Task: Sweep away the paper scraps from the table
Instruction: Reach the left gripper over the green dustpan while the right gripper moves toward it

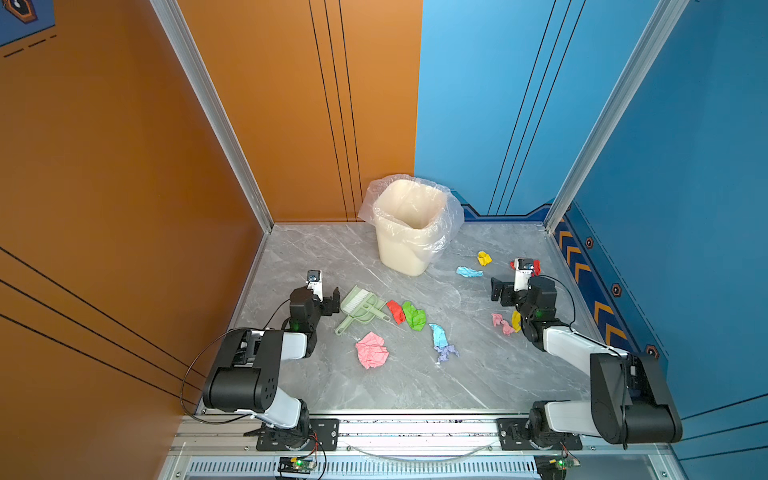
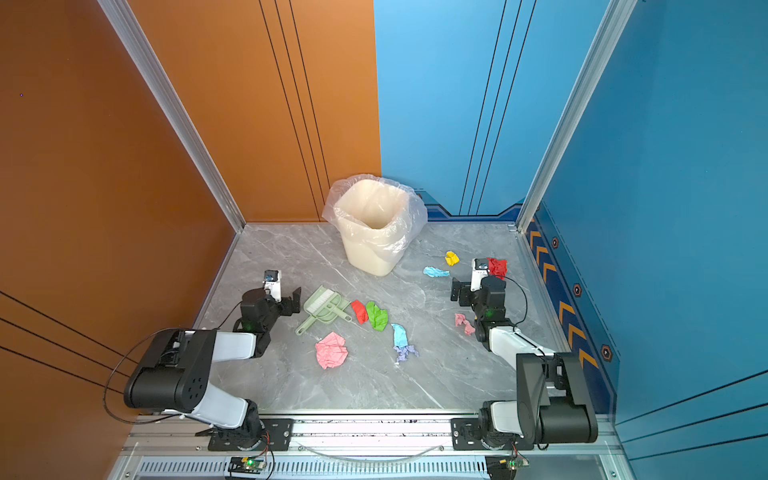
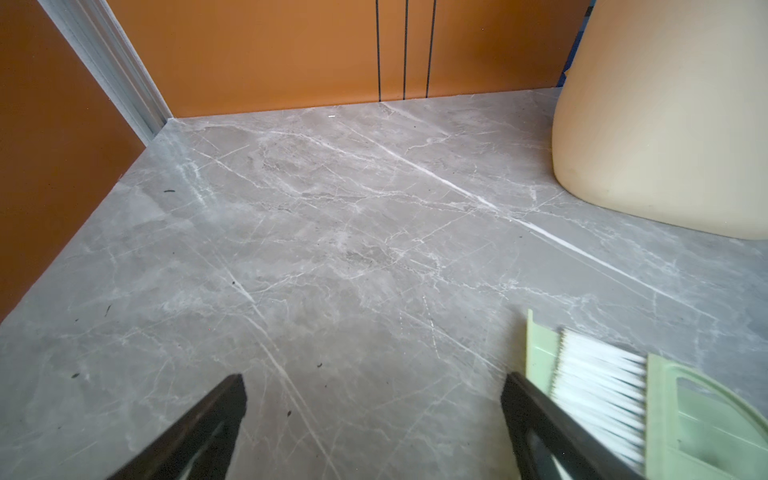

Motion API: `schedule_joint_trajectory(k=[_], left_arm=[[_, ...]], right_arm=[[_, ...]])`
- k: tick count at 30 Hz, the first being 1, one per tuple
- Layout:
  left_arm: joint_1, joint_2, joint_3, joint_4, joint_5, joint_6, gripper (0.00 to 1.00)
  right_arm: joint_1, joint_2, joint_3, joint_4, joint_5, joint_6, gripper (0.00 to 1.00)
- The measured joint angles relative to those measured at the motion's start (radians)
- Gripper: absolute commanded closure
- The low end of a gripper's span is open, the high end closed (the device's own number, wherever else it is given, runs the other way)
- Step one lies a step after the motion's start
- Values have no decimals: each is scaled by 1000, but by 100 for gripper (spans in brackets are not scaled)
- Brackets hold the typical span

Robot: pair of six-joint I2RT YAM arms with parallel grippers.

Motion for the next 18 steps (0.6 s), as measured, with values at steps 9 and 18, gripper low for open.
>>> schedule_joint_trajectory(k=[9, 18], left_arm=[[2, -117, 60, -166, 50, 19, 2], [-12, -222, 97, -278, 144, 64, 2]], right_arm=[[43, -81, 127, -278, -161, -48, 0], [140, -95, 182, -464, -262, -96, 0]])
